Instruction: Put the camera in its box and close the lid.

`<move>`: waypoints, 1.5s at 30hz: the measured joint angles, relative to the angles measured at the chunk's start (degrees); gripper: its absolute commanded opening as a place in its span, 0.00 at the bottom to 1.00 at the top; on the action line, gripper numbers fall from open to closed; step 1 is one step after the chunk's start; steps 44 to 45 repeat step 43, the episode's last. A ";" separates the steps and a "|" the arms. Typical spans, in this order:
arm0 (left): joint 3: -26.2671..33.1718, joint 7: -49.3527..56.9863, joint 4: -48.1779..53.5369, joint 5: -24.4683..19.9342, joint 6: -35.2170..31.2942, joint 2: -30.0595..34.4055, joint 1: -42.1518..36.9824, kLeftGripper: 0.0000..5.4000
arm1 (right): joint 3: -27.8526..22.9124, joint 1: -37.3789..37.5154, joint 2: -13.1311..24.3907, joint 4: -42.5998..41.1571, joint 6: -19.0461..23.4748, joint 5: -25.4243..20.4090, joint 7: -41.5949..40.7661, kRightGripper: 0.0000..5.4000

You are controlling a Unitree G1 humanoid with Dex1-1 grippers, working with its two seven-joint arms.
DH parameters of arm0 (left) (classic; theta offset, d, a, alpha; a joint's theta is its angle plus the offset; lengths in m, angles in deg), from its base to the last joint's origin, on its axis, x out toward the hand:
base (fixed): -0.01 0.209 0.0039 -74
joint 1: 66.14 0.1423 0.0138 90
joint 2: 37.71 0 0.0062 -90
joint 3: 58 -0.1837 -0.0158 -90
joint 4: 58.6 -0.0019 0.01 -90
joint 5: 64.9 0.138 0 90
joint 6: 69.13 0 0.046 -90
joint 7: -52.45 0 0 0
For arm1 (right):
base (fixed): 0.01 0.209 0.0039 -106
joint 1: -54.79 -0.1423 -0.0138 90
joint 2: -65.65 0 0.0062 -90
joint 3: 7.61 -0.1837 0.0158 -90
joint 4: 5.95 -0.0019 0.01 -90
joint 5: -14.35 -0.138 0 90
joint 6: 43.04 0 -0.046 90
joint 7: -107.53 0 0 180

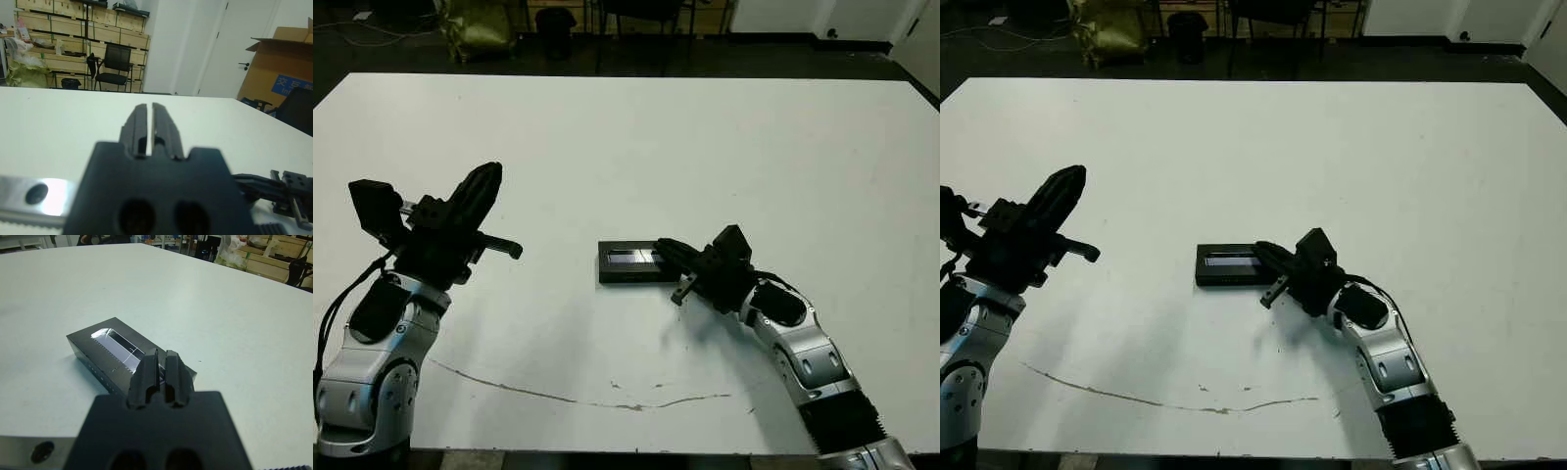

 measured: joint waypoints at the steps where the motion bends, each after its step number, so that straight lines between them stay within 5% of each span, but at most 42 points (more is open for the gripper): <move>1: 0.00 0.00 -0.01 0.00 0.00 0.00 0.00 0.01 | -0.56 0.51 -0.01 -0.43 0.01 -0.79 -0.19 0.00; 11: 0.28 0.43 0.24 -0.94 0.55 -0.13 0.56 0.01 | -12.79 3.61 0.25 -17.35 7.20 -10.98 6.20 0.00; 15: 0.49 1.43 0.66 -0.51 2.03 -0.43 2.39 0.01 | -16.86 7.17 -0.57 -20.50 5.11 -13.30 8.28 0.00; 20: -0.68 3.97 1.43 3.69 5.20 -1.33 5.01 0.01 | -17.57 12.22 -3.39 -23.75 6.30 -10.86 17.56 0.00; 30: -6.22 6.61 -5.25 13.90 16.28 -6.19 11.09 0.01 | -15.56 15.91 -8.06 -17.43 6.38 -4.10 27.24 0.00; 45: -8.08 7.24 -10.27 13.71 13.01 -9.26 10.94 0.01 | -15.20 18.14 -12.33 -15.60 4.14 -4.46 27.74 0.00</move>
